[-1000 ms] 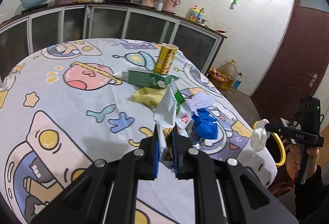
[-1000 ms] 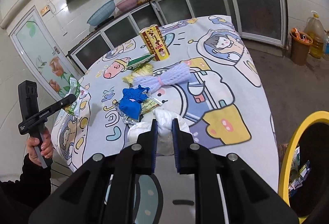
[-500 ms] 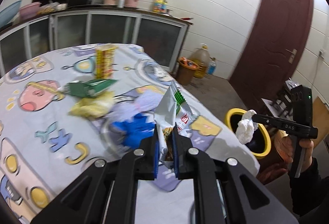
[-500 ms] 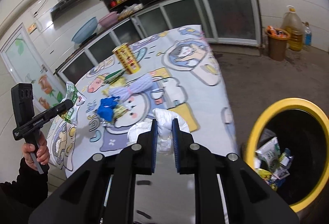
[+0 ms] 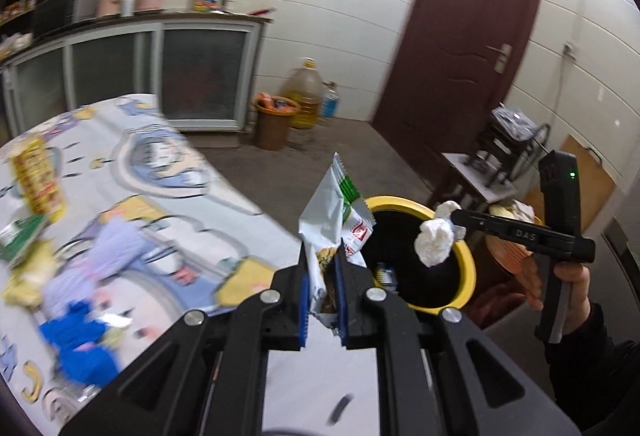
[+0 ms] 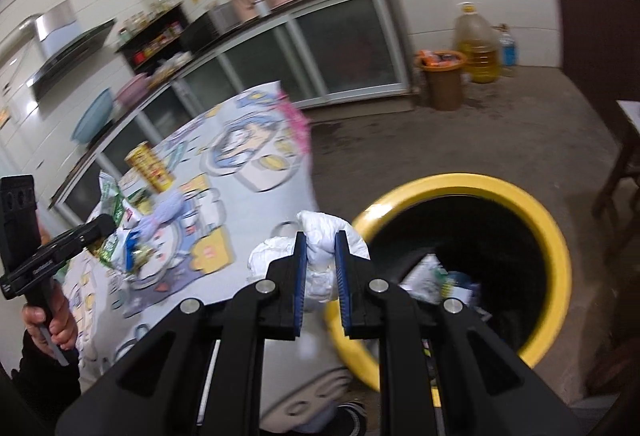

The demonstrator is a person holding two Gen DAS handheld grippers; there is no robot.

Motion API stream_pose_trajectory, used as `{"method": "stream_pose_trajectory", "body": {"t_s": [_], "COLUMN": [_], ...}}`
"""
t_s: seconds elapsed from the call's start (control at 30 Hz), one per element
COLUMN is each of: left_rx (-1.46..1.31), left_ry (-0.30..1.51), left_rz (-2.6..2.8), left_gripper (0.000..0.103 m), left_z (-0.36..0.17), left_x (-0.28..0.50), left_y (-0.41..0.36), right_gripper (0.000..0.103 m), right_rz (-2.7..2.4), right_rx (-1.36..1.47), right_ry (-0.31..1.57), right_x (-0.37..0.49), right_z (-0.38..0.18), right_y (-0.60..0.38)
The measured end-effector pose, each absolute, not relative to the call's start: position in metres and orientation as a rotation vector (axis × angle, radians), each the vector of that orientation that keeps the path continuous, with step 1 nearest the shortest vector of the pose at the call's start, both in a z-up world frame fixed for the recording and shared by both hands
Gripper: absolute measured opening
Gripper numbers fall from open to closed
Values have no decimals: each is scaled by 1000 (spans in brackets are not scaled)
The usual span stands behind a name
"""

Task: Collect trash
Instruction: 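Carry the white bag and tissue over the yellow bin and open both tools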

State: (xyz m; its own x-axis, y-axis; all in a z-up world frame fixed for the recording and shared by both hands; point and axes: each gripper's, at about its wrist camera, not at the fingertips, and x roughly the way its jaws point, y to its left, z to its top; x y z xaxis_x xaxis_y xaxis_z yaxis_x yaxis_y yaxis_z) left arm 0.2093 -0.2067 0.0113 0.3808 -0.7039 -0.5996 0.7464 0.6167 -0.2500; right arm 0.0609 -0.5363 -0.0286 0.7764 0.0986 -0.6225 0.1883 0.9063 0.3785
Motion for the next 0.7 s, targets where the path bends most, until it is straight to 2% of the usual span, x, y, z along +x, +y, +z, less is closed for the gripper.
{"method": "stream_pose_trajectory", "body": {"t_s": [0.43, 0.7], "left_rx": [136, 183], "left_ry": [822, 846], "left_rz": [-1060, -1090], "left_gripper": [9, 10], "left_z": [-30, -53], "left_x": [210, 203], "left_y": [-340, -393], "right_gripper": [14, 14], "right_rz": [-257, -314], "right_rx": [473, 523], "right_ry": [720, 771], "right_x": [41, 39], "right_z": [-75, -105], "right_y": [-598, -621]}}
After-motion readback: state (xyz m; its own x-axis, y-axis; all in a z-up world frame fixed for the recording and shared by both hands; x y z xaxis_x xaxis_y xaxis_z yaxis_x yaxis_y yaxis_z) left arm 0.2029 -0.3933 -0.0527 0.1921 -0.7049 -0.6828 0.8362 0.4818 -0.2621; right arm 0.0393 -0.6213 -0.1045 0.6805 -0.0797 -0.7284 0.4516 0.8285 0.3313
